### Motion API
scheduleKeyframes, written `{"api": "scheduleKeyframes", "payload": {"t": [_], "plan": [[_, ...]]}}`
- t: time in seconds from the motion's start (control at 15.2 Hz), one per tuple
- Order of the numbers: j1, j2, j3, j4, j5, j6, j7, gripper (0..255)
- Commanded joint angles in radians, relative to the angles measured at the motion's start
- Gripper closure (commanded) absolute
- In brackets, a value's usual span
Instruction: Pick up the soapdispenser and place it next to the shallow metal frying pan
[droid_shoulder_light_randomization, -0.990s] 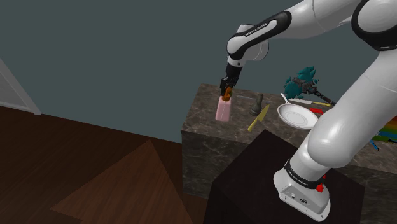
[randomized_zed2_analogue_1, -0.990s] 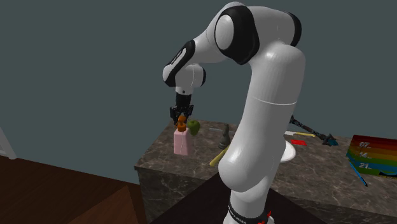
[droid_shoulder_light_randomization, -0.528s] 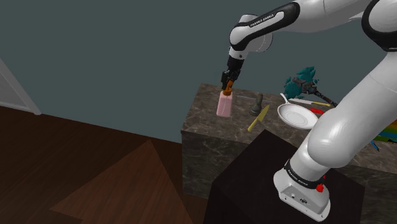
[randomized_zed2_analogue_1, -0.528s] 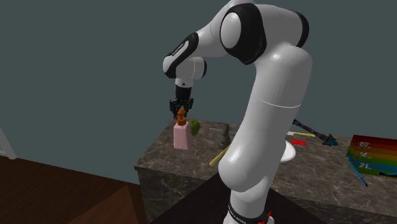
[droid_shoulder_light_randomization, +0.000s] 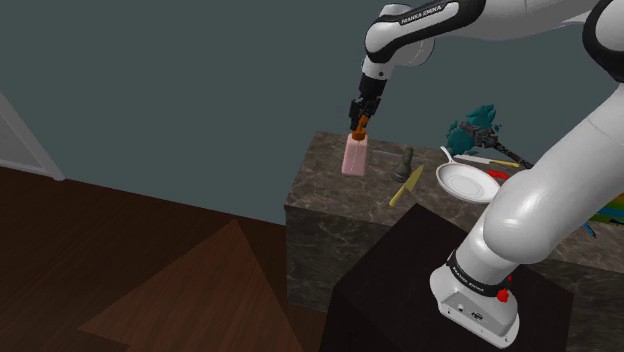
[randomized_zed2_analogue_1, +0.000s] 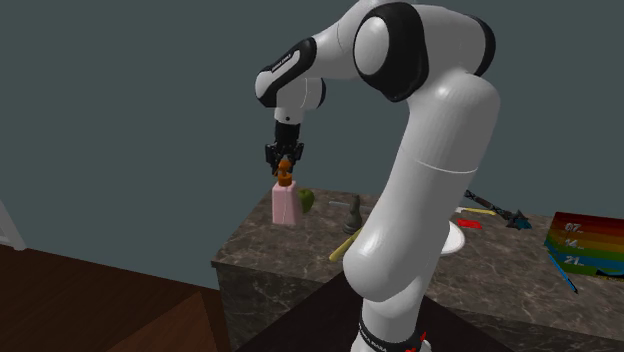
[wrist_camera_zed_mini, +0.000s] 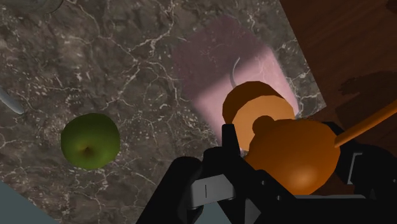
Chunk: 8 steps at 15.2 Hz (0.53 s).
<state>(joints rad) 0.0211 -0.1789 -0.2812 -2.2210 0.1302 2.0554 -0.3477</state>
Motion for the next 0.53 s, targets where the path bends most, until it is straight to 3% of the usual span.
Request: {"api": "scheduleKeyframes", "payload": {"t": [0.0,0.46], "plan": [[-0.001,-0.01,0.001,0.02,-0.005,-0.029,0.006,255],[-0.002,-0.032,0.004,0.092,-0.016,-0.122,0.025,255]]}}
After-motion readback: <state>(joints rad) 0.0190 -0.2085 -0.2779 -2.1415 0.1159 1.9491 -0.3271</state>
